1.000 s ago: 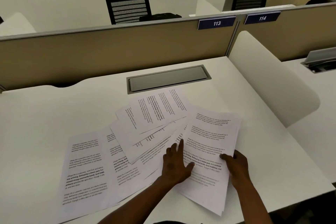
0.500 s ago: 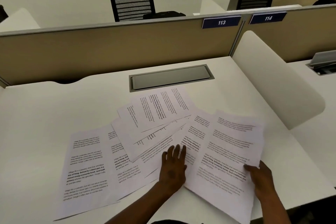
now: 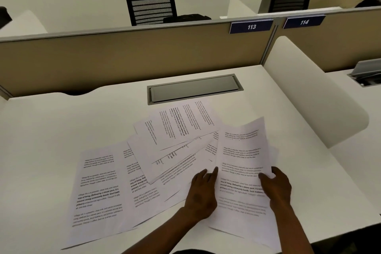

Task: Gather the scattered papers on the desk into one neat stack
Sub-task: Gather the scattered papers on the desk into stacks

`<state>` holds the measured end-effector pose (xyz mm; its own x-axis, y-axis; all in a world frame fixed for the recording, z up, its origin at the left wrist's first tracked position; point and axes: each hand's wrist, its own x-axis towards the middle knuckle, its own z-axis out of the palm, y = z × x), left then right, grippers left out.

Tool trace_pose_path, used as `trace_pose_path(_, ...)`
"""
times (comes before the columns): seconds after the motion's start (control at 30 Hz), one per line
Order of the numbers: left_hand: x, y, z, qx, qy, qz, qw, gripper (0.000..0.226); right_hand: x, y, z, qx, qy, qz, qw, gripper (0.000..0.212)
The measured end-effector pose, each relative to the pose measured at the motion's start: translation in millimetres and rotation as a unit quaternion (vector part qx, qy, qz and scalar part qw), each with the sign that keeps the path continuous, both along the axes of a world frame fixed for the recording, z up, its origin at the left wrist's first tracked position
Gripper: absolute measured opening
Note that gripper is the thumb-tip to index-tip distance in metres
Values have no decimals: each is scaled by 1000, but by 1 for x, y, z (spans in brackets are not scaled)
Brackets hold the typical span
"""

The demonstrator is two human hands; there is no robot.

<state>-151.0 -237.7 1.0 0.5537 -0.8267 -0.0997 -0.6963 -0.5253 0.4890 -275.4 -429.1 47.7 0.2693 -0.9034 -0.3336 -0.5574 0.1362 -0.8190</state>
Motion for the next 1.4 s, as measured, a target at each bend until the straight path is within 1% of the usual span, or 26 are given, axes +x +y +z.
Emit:
trace_pose_path(0.07, -1, 2, 3, -8, 11, 1, 1000, 63, 1, -5, -1, 7, -8, -3, 1000, 21)
trace_pose_path(0.1, -1, 3, 5, -9, 18, 0, 1000, 63, -1, -8, -2, 19, -17, -11, 1000, 19)
trace_pose_path(0.23, 6, 4, 12, -1, 19, -4, 1000, 68, -10, -21, -9, 109, -65, -50, 991, 34)
trace_pose_path(0.3, 15, 0, 15, 1, 9, -9, 1000, 68, -15, -23, -11, 127, -86, -42, 987, 37)
trace_pose_path(0.33, 19, -2, 16, 5, 6, -11, 1000, 68, -17, -22, -12, 117, -91, -30, 988, 43)
trace_pose_path(0.4, 27, -5, 19, 12, 5, -13, 1000, 67, -19, -17, -15, 86, -90, -11, 992, 60)
trace_pose_path(0.47, 35, -9, 20, 18, -1, -15, 1000, 66, -22, -15, -17, 87, -102, -23, 991, 76)
trace_pose_path(0.5, 40, -12, 20, 21, -5, -16, 1000, 66, -24, -17, -17, 107, -122, -37, 986, 75)
trace_pose_path(0.57, 46, -15, 18, 40, -10, -29, 999, 66, -32, -24, -20, 145, -142, -48, 978, 57)
trace_pose_path(0.6, 47, -13, 16, 50, -15, -39, 998, 66, -37, -25, -20, 147, -128, -46, 980, 50)
trace_pose_path(0.63, 47, -11, 15, 54, -23, -52, 997, 65, -41, -25, -18, 131, -100, -40, 985, 48)
trace_pose_path(0.7, 41, -11, 6, 63, -31, -91, 993, 64, -59, -31, -21, 56, -5, -21, 998, 51)
trace_pose_path(0.73, 40, -8, 4, 56, -41, -92, 993, 63, -64, -33, -17, 11, 35, 1, 999, 54)
trace_pose_path(0.77, 38, -8, 4, 46, -49, -91, 994, 62, -70, -37, -13, -24, 59, 21, 998, 56)
trace_pose_path(0.8, 38, -9, 5, 42, -53, -91, 993, 62, -75, -43, -7, -45, 64, 25, 997, 56)
trace_pose_path(0.87, 37, -12, 8, 42, -63, -104, 992, 61, -85, -59, 3, -66, 37, -1, 997, 54)
trace_pose_path(0.9, 35, -15, 8, 41, -69, -113, 990, 60, -92, -67, 8, -59, 6, -23, 998, 53)
trace_pose_path(1.0, 35, -7, 7, 28, -77, -110, 991, 58, -88, -84, 23, -15, -91, -59, 994, 54)
trace_pose_path(1.13, 37, 10, 6, 27, -80, -90, 992, 58, -53, -101, 40, 55, -175, -52, 982, 53)
trace_pose_path(1.27, 38, 18, 6, 4, -99, -92, 991, 57, -21, -99, 32, 108, -204, -35, 972, 54)
trace_pose_path(1.33, 39, 20, 8, 30, -91, -92, 991, 63, -7, -93, 22, 132, -204, -44, 969, 60)
trace_pose_path(1.4, 38, 23, 9, 44, -95, -84, 991, 67, 10, -83, 11, 150, -184, -35, 971, 61)
